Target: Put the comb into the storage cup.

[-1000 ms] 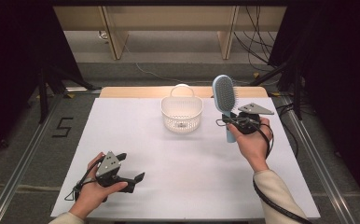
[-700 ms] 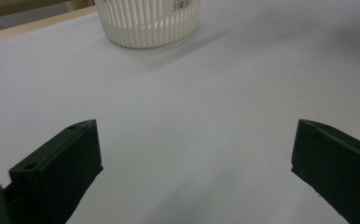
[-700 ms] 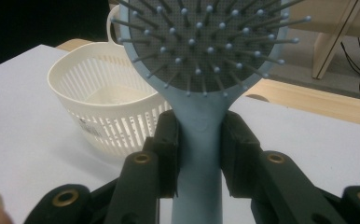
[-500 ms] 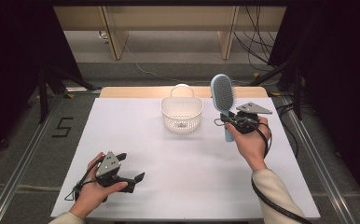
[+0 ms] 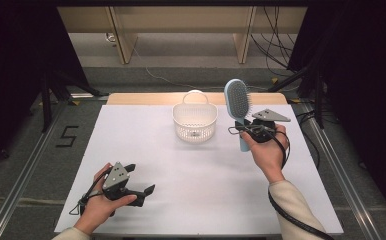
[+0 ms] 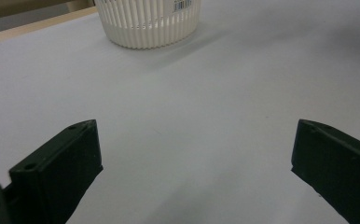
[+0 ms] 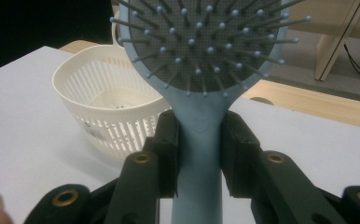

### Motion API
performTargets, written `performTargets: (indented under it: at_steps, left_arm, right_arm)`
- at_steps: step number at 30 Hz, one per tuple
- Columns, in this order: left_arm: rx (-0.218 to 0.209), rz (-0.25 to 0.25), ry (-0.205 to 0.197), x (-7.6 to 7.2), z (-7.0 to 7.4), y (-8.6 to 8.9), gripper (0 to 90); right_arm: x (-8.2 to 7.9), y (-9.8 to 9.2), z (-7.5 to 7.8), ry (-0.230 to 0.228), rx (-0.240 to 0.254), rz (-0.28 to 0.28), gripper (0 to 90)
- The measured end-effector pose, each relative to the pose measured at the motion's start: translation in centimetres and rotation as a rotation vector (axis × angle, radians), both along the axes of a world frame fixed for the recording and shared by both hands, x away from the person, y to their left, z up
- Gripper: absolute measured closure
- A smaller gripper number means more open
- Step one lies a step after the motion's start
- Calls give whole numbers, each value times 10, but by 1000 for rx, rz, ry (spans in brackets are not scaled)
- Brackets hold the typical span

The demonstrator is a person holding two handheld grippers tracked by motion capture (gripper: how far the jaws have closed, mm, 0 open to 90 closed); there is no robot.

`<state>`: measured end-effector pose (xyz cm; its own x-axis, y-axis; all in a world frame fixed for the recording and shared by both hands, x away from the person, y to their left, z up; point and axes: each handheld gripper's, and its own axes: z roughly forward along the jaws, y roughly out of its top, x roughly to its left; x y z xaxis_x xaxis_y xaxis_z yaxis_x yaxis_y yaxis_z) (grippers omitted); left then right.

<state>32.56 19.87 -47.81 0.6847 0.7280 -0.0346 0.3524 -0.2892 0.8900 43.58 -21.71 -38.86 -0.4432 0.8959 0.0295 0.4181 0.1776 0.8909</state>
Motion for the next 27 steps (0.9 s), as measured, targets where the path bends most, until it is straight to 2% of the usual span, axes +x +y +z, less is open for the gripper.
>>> performTargets:
  at_steps: [27]
  left_arm:
    - [1,0,-3,0,0,0,10]
  right_arm:
    - [2,6,2,-9,4,7,706]
